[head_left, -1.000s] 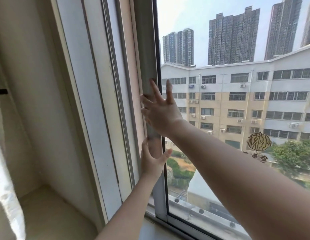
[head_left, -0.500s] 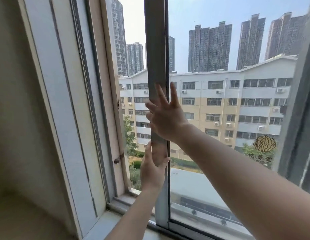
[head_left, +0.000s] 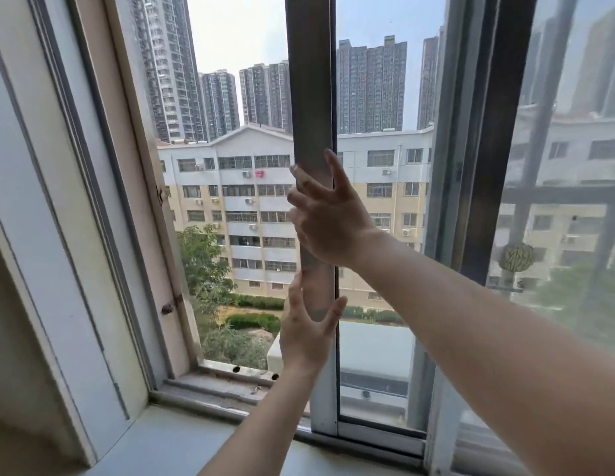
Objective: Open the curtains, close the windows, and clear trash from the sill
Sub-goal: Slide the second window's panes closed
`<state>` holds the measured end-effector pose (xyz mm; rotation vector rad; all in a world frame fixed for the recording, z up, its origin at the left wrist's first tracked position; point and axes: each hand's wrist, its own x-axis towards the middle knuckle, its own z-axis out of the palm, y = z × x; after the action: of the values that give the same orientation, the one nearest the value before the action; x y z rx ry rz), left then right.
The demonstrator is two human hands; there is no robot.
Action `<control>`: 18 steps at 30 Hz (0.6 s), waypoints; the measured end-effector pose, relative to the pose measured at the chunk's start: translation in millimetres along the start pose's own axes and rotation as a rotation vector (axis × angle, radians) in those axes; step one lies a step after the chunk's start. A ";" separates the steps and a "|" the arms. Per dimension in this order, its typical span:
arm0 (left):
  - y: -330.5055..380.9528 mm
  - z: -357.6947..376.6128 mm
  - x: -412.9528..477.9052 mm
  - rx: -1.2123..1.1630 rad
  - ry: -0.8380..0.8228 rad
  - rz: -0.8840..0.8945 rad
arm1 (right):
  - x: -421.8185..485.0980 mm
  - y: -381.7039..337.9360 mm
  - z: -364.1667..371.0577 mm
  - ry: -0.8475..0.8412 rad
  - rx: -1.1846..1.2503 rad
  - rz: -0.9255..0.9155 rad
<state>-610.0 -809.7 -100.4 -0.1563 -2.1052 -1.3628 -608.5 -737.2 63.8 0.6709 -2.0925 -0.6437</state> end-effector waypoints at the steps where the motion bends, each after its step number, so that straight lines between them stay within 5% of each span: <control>1: 4.6 6.9 -3.9 -0.012 -0.019 -0.003 | -6.8 5.5 -0.1 -0.002 0.000 0.003; 18: 72.5 104.2 -61.0 -0.145 -0.127 -0.041 | -101.0 78.2 -26.6 -0.135 -0.169 0.036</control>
<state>-576.1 -673.1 -106.1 -0.2669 -2.1226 -1.5679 -552.7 -619.6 72.7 0.5051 -2.1383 -0.8554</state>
